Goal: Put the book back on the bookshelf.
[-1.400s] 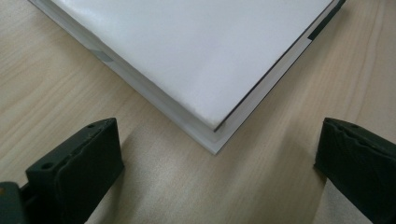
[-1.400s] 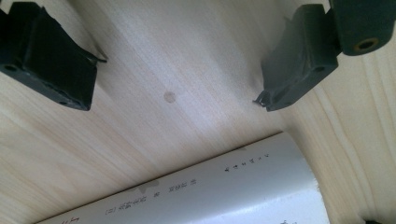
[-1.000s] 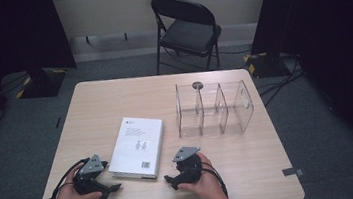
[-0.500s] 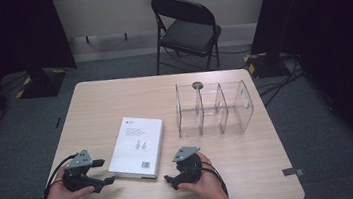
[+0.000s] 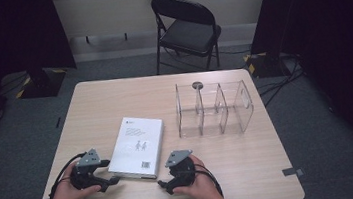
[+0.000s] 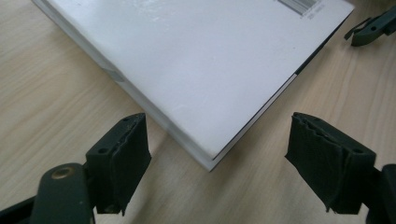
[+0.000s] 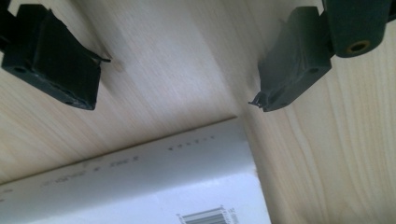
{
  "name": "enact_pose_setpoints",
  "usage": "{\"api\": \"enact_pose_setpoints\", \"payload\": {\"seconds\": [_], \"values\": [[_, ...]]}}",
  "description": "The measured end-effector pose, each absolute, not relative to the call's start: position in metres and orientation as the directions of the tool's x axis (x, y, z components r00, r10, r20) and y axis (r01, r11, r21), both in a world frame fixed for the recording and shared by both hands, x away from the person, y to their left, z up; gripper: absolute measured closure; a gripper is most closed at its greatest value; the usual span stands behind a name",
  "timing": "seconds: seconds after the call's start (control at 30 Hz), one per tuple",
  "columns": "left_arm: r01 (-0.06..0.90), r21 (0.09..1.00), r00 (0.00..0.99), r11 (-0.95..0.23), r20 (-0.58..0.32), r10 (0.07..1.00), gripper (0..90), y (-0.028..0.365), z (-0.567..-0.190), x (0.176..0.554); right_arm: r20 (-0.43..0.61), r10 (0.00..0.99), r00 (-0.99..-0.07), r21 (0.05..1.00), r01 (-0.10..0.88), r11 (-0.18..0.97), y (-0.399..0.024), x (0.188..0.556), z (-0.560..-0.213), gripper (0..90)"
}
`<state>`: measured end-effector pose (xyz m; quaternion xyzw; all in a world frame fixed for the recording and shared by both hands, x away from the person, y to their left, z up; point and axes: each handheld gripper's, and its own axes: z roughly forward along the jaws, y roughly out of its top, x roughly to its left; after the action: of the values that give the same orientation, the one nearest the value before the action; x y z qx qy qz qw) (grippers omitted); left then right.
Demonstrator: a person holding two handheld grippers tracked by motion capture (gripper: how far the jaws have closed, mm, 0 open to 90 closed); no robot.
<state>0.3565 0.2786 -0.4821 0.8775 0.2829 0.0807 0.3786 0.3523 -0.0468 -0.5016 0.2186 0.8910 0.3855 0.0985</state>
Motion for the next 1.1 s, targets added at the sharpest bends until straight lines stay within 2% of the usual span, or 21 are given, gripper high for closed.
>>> {"api": "enact_pose_setpoints", "payload": {"seconds": [0.13,0.23,0.33,0.37,0.53,0.7,1.1], "values": [[0.429,0.696,0.84,-0.576,-0.074,0.537,23.6,0.27,-0.489,0.358,-0.038,0.461,-0.886,0.735,0.288,0.614,-0.041,0.353,-0.501,12.5],[0.406,0.679,0.848,-0.612,-0.03,0.529,25.4,0.264,-0.489,0.357,-0.051,0.457,-0.888,0.736,0.276,0.618,-0.038,0.353,-0.5,13.4],[0.405,0.683,0.833,-0.608,-0.002,0.553,41.9,0.266,-0.488,0.358,-0.031,0.453,-0.891,0.738,0.285,0.612,-0.03,0.356,-0.501,13.6],[0.416,0.688,0.831,-0.594,-0.023,0.556,41.9,0.268,-0.488,0.359,-0.031,0.453,-0.891,0.738,0.285,0.612,-0.03,0.356,-0.501,13.6],[0.407,0.687,0.833,-0.602,-0.009,0.553,41.8,0.268,-0.489,0.359,-0.048,0.448,-0.893,0.741,0.269,0.615,-0.021,0.357,-0.501,12.8],[0.407,0.663,0.822,-0.628,0.034,0.568,42.3,0.261,-0.485,0.355,-0.023,0.459,-0.888,0.736,0.296,0.609,-0.021,0.358,-0.501,12.6],[0.439,0.672,0.812,-0.596,-0.013,0.583,43.8,0.257,-0.473,0.352,-0.022,0.482,-0.876,0.737,0.311,0.6,-0.024,0.361,-0.502,12.4]]}}
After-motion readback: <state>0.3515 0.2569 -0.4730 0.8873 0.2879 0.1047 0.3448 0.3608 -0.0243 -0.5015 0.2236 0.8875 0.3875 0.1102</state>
